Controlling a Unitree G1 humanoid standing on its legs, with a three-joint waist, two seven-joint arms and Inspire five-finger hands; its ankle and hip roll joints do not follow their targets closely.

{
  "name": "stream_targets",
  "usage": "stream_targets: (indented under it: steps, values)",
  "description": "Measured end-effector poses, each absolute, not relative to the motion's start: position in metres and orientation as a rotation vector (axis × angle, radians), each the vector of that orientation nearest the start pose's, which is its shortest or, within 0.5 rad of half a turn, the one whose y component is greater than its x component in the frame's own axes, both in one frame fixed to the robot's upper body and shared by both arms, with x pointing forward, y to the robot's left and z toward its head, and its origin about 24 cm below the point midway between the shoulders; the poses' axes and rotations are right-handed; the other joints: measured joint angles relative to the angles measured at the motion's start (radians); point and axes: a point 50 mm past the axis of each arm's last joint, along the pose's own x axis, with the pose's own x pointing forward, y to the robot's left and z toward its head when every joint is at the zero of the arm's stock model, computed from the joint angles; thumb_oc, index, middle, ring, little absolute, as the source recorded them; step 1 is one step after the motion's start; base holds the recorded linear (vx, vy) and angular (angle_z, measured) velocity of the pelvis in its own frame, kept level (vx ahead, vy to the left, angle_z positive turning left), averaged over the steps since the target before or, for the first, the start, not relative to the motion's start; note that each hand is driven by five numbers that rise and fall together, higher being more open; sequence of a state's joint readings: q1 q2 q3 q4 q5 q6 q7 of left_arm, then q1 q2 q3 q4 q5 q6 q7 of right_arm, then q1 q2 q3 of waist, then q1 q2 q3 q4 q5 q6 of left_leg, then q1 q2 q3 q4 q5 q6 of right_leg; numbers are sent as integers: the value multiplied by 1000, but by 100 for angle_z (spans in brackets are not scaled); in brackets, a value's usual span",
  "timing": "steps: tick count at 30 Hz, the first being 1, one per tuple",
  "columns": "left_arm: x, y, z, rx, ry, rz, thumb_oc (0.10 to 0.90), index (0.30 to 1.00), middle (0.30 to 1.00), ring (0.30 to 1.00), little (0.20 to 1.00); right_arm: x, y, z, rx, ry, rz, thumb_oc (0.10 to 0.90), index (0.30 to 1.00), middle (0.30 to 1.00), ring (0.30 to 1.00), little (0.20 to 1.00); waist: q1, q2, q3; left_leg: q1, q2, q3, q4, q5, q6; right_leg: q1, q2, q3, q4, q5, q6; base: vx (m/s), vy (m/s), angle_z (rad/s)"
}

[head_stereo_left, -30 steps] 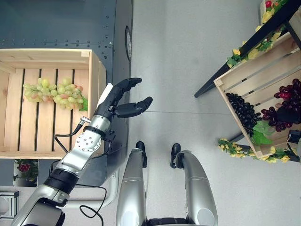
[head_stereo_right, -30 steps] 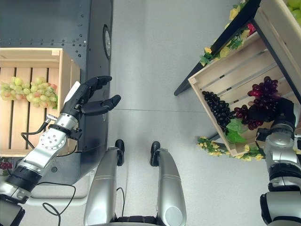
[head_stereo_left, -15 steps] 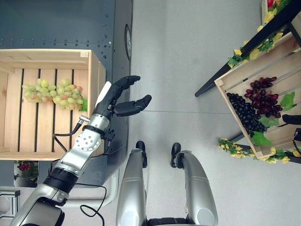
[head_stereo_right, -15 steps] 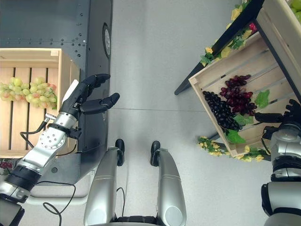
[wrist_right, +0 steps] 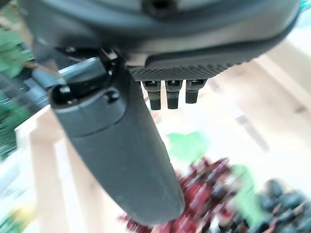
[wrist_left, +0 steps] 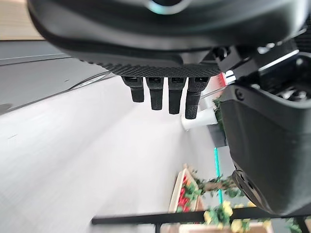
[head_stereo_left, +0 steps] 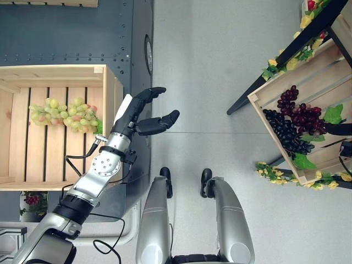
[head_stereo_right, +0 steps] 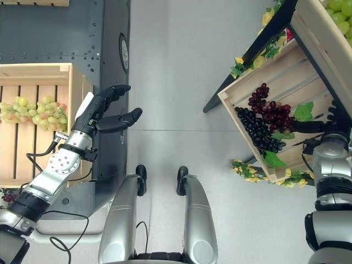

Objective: Pick up the fruits from the basket on one side to the basket on the other side

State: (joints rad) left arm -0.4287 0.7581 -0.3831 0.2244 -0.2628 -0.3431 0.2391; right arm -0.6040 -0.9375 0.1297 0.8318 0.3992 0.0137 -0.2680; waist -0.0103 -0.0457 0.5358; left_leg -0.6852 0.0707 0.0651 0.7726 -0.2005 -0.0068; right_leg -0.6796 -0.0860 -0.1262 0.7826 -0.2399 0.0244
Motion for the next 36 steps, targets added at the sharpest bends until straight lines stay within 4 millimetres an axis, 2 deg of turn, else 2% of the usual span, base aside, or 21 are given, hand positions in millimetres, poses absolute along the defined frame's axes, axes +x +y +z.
stream_targets:
  steps: [3, 6, 8, 11, 18, 20, 26, 33, 36]
  values:
    - [309, 214, 161, 486, -564, 5, 800, 900, 900, 900, 900, 314, -366, 140, -539, 49, -527, 800, 900, 900, 900, 900, 3, 0, 0, 23, -1, -4, -20, 3, -5, 23, -3, -10, -13, -2, -3, 11, -5, 6]
    - [304, 224, 186, 477, -731, 148, 800, 900, 900, 900, 900, 317, -336, 120, -543, 36, -412, 800, 900, 900, 900, 900, 2, 0, 0, 27, -2, -7, -27, 5, -5, 28, -8, -19, -16, -4, -5, -6, 15, 5]
    - [301, 233, 197, 479, -797, 240, 800, 900, 900, 900, 900, 317, -323, 109, -536, 41, -368, 800, 900, 900, 900, 900, 1, 0, 0, 27, -5, -4, -35, 10, -2, 28, -13, -21, -20, -4, -5, -8, 40, 4]
    - [297, 245, 207, 493, -864, 375, 800, 900, 900, 900, 900, 316, -315, 96, -546, 76, -326, 800, 900, 900, 900, 900, 4, 1, 0, 31, -14, -3, -45, 15, -1, 29, -23, -23, -21, -4, -5, -3, 55, 5]
    - [302, 282, 199, 616, -805, 575, 800, 900, 900, 900, 900, 317, -310, 92, -577, 87, -285, 800, 900, 900, 900, 900, 8, 2, 0, 43, -20, 2, -57, 21, 1, 36, -37, -27, -23, -4, -4, -3, 63, 1]
    - [302, 304, 193, 687, -751, 669, 800, 900, 900, 900, 900, 318, -304, 91, -594, 86, -253, 800, 900, 900, 900, 900, 6, 2, 0, 49, -21, 6, -65, 24, 0, 37, -39, -28, -23, -4, -5, 11, 79, -2]
    - [297, 346, 181, 793, -607, 851, 800, 900, 900, 900, 900, 322, -291, 93, -604, 73, -163, 800, 900, 900, 900, 900, 9, 3, 0, 52, -23, 10, -74, 29, -2, 36, -56, -42, -19, -8, -11, -2, 81, 1]
    - [290, 374, 179, 1070, -471, 829, 800, 900, 900, 900, 900, 328, -277, 102, -605, 38, -75, 800, 900, 900, 900, 900, 28, 5, 0, 39, -20, 13, -90, 43, -7, 25, -71, -69, -17, -15, -22, -13, 53, 9]
    - [288, 384, 171, 1128, -379, 817, 800, 900, 900, 900, 900, 332, -270, 105, -617, 27, -42, 800, 900, 900, 900, 900, 29, 6, 1, 32, -19, 14, -98, 48, -9, 22, -78, -79, -17, -20, -23, -11, 45, 13]
